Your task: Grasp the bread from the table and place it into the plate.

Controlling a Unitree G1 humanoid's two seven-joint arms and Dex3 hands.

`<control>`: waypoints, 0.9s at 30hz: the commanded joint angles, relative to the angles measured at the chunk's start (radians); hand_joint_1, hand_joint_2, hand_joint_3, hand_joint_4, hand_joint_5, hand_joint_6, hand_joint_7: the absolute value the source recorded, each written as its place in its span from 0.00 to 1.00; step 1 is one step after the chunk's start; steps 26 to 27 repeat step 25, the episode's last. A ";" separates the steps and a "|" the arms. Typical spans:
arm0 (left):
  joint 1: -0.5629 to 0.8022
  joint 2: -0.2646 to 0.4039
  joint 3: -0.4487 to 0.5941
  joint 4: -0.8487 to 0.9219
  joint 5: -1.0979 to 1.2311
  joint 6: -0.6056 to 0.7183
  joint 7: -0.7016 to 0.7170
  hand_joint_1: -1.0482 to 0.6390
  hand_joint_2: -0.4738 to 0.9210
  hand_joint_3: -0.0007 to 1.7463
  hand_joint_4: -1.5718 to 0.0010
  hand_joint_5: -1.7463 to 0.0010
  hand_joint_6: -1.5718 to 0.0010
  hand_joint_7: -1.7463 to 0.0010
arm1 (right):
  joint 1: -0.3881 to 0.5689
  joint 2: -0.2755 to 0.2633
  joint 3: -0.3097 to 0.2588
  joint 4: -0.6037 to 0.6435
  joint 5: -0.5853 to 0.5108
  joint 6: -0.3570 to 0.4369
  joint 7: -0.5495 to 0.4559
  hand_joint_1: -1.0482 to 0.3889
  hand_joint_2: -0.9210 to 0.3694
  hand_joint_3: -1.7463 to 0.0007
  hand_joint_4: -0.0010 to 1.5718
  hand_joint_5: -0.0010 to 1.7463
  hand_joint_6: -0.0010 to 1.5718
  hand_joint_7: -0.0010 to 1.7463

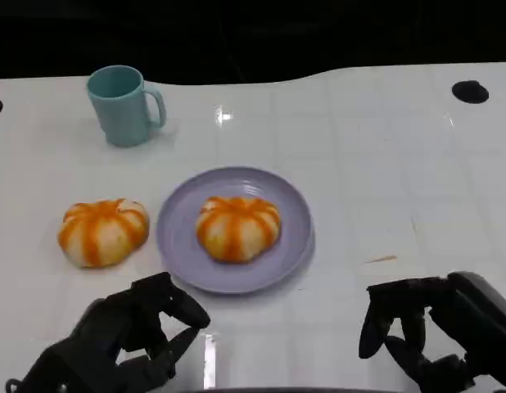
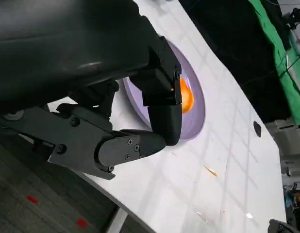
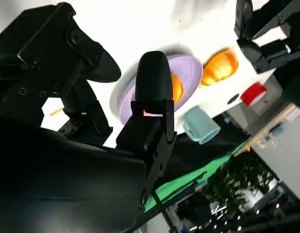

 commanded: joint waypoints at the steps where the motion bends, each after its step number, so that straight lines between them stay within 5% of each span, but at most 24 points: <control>1: 0.000 0.015 0.014 0.014 -0.013 -0.016 -0.006 0.43 0.94 0.34 0.54 0.00 0.60 0.27 | 0.028 -0.001 -0.026 -0.005 -0.001 -0.019 -0.027 0.78 0.57 0.13 0.60 1.00 0.56 0.73; 15: 0.001 0.019 0.014 0.029 -0.009 -0.038 -0.005 0.44 0.94 0.35 0.54 0.00 0.59 0.27 | 0.009 0.028 -0.025 0.109 -0.066 -0.109 -0.132 0.81 0.62 0.11 0.61 0.99 0.55 0.77; 27: 0.004 0.022 0.015 0.022 -0.012 -0.033 -0.007 0.43 0.94 0.34 0.54 0.00 0.59 0.28 | -0.010 0.049 -0.029 0.129 -0.049 -0.094 -0.128 0.82 0.61 0.12 0.61 0.99 0.57 0.75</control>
